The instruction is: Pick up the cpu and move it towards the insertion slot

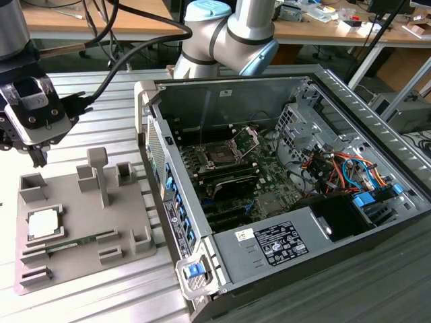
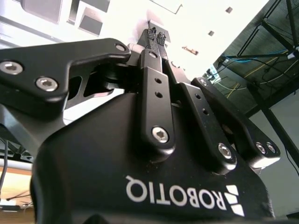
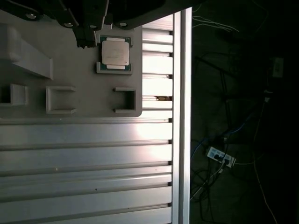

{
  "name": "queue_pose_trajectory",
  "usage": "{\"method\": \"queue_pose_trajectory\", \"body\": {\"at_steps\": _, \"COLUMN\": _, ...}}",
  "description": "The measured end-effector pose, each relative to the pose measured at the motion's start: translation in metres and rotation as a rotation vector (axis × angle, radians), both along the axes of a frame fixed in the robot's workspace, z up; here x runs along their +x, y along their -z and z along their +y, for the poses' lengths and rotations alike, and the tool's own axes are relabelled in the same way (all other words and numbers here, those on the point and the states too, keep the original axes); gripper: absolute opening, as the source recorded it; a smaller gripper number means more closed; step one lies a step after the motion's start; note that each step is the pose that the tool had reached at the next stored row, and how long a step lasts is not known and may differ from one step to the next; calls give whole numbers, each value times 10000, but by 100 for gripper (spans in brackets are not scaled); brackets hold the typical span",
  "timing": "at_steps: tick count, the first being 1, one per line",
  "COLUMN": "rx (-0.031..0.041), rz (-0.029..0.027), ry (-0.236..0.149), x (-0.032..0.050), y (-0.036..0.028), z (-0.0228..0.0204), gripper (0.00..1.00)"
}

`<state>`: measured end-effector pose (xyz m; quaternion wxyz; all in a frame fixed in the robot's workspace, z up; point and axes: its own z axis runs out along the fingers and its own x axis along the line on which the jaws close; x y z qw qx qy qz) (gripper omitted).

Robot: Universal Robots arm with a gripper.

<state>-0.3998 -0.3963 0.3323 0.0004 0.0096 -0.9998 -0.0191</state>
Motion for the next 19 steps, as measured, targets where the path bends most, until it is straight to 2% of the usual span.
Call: {"method": "queue_pose_trajectory", "body": {"at_steps": 19, "rx": -1, "rz": 1, "ry": 0, "x": -1, "y": 64, "z": -7, "gripper": 11}}
